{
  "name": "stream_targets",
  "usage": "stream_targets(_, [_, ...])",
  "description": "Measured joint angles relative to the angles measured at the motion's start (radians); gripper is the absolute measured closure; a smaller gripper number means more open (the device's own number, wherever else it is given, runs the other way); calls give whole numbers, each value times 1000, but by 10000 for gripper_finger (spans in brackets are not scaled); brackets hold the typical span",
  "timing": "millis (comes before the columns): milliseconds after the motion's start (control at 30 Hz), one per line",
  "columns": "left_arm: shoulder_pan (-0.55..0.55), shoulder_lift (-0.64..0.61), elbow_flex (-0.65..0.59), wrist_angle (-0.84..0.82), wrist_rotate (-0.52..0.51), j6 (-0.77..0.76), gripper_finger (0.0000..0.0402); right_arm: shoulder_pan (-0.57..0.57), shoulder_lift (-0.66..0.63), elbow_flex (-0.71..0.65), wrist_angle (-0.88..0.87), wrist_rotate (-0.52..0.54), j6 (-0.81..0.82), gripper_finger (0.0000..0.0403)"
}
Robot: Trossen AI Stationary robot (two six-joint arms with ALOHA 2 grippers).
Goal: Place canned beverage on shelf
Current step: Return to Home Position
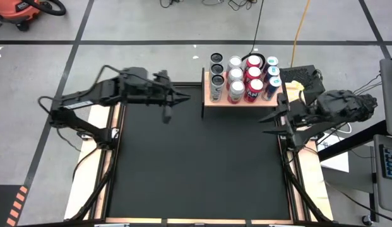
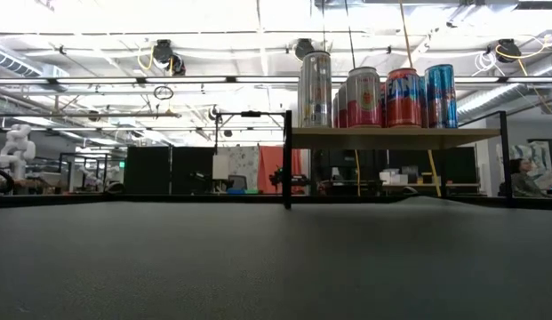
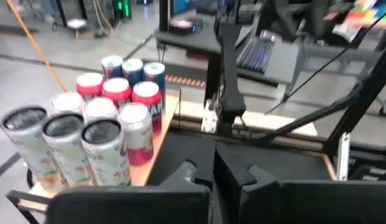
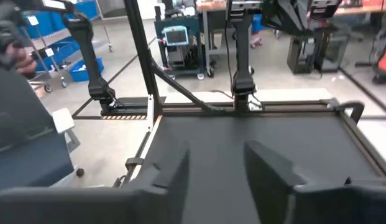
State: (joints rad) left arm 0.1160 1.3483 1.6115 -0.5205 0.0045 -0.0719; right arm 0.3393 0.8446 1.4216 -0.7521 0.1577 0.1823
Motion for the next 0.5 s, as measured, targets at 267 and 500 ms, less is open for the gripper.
stream_targets(267, [-24, -95, 0, 0, 25, -78, 358, 0, -112, 0, -65, -4, -98, 395])
stream_targets(500, [-31, -94, 0, 71, 20, -76, 354, 0, -194, 1, -125, -31, -178, 401])
